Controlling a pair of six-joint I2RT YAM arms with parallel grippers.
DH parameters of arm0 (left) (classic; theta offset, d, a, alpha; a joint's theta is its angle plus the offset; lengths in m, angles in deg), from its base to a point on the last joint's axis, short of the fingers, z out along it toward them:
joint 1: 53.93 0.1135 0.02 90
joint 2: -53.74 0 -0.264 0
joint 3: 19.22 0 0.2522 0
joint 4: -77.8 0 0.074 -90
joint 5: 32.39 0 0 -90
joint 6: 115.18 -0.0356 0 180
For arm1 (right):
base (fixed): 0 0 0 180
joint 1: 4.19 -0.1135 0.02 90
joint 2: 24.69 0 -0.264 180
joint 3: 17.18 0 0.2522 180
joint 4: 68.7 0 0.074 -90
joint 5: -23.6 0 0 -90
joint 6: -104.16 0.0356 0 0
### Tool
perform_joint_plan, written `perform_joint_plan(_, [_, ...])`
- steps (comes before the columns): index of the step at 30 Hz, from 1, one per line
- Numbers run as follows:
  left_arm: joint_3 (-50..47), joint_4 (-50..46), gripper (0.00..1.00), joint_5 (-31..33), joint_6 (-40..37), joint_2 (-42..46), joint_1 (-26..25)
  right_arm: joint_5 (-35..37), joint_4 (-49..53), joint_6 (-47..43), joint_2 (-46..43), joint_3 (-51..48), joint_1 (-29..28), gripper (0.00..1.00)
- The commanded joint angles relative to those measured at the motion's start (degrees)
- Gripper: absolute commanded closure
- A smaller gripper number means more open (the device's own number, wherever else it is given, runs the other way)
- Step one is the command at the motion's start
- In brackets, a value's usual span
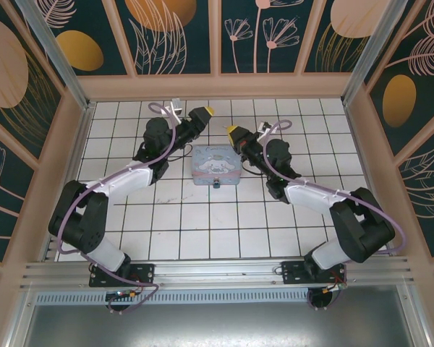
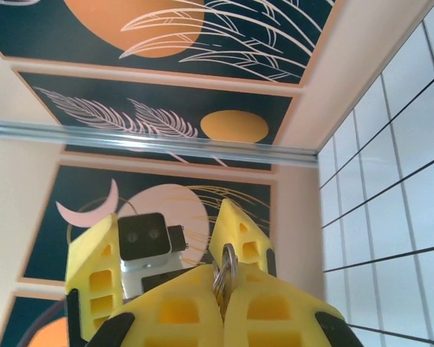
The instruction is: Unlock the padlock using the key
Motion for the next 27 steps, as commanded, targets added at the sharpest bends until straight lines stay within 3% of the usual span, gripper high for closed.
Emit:
perform_joint_plan(1, [-0.17, 1.90, 0.31, -5.91, 5.32, -1.17, 0.22, 1.23, 0.82, -5.95, -1.20, -1.22, -0.44, 1.00])
perform_joint_plan(27, [-6.26, 11.01, 0.60, -5.90, 12.25, -4.20, -0.22, 1.83, -2.70, -4.56, 3.97, 2.74, -4.12, 1.00])
